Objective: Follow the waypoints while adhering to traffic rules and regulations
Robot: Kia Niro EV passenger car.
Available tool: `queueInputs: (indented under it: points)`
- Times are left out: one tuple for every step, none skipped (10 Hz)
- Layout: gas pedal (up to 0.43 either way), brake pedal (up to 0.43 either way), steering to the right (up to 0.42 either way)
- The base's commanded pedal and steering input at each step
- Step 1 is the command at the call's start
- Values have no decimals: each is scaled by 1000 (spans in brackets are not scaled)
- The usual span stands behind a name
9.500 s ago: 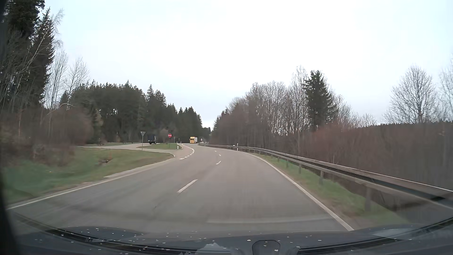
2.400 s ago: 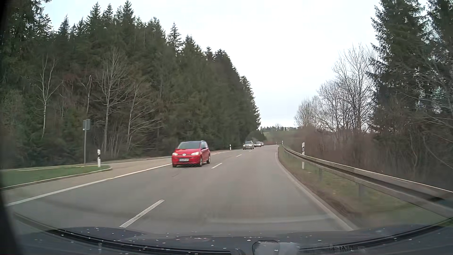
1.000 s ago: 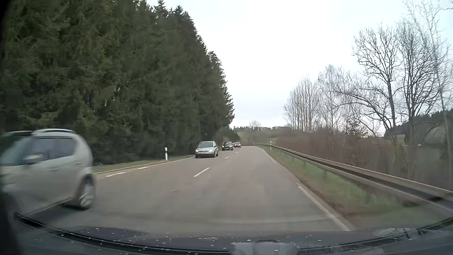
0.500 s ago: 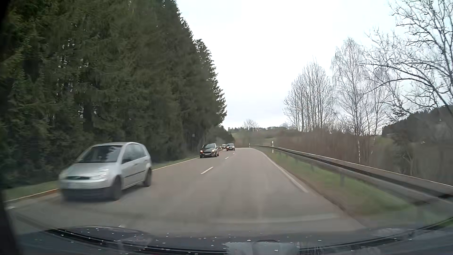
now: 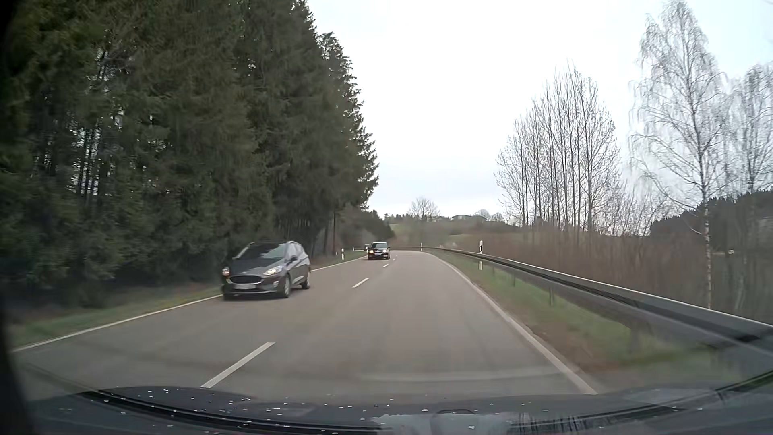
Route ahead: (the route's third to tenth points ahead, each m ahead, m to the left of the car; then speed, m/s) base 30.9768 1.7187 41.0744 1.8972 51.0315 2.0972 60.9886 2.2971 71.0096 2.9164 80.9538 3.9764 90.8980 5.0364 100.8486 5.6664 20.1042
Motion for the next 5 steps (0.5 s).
queueInputs:
  points:
    - [268,0,1]
    - [268,0,1]
    - [268,0,1]
    - [268,0,1]
    - [268,0,1]
